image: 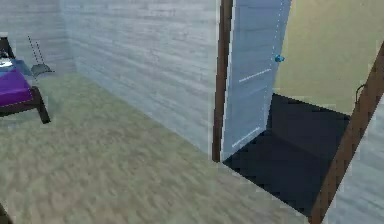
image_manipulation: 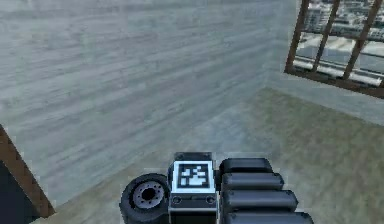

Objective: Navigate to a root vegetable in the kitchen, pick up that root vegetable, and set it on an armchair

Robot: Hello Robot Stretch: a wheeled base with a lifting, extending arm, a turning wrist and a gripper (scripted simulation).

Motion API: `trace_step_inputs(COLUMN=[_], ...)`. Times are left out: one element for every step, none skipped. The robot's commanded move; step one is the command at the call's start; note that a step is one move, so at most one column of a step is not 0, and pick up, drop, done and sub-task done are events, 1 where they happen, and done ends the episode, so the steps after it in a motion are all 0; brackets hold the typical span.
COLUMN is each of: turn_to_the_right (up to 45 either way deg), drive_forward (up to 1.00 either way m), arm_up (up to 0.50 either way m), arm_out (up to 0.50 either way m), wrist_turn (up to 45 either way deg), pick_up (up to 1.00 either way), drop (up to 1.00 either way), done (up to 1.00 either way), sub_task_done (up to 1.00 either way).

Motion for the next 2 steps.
trace_step_inputs(turn_to_the_right=[0.0, -42.0], drive_forward=[0.35, 0.00], arm_up=[0.00, 0.00], arm_out=[0.00, 0.00], wrist_turn=[0.0, 0.0], pick_up=[0.00, 0.00], drop=[0.00, 0.00], done=[0.00, 0.00], sub_task_done=[0.00, 0.00])
